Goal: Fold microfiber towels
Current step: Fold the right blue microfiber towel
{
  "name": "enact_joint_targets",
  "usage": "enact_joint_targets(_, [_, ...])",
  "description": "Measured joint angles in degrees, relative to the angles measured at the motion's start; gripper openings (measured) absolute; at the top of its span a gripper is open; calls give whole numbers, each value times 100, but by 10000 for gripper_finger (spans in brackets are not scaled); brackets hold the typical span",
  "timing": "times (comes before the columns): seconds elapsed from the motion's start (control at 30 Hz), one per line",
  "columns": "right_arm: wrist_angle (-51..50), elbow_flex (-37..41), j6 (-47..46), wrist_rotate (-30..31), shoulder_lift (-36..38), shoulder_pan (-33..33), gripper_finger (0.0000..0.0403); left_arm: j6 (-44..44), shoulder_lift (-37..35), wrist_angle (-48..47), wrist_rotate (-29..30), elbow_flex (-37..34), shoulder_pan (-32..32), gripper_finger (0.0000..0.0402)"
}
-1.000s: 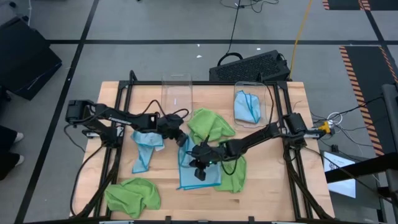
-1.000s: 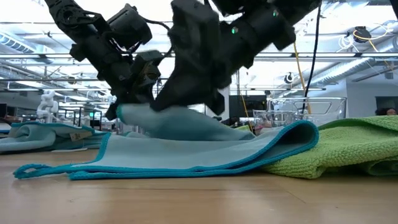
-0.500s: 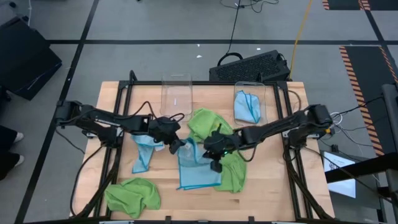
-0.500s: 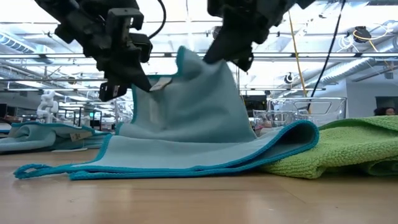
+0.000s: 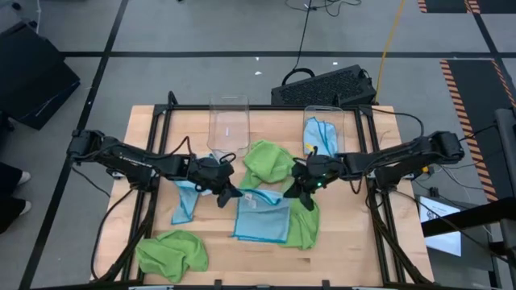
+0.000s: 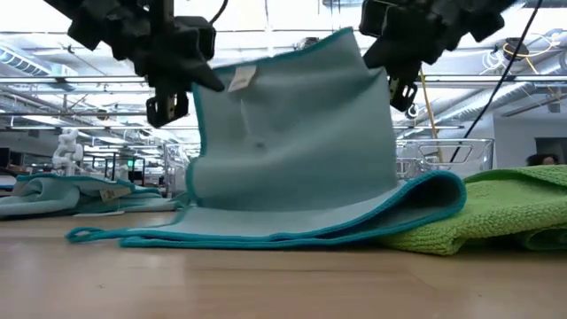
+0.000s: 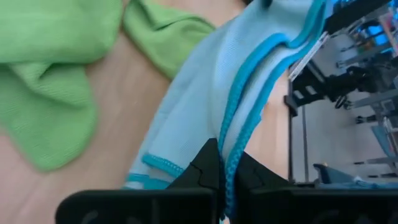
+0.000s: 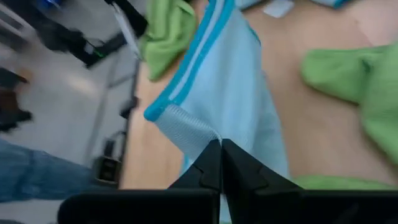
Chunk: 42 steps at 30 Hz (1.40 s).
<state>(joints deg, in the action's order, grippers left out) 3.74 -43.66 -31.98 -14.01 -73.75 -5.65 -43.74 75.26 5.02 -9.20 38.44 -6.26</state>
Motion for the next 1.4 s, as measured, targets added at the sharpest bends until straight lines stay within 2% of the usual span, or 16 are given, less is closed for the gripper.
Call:
enact_joint_targets(0.1, [538, 207, -220, -125, 10, -45, 0, -61, 0, 163, 237, 0, -150, 4])
enact_joint_targets(0.27, [493, 301, -180, -113, 8, -125, 0, -72, 1, -4, 596, 0, -423, 5])
enact_joint_targets(0.53, [498, 335, -377, -233, 3, -400, 0, 409, 18, -231, 972, 4, -901, 5])
enact_joint_targets(0.8, [519, 337, -470, 71, -273, -741, 0, 1041, 759, -129, 1631, 9, -1316, 3])
enact_joint_targets(1.1, [590, 335, -668, 134, -697, -1090, 0, 1502, 824, -141, 2212, 13, -1274, 3])
enact_joint_targets(1.27, [544, 335, -721, 351, -615, -1052, 0, 1850, 578, -88, 2590, 174, -963, 3])
enact_joint_targets(1.4, [498, 335, -654, 346, -486, -910, 0, 2126, 484, -95, 2666, 287, -715, 4])
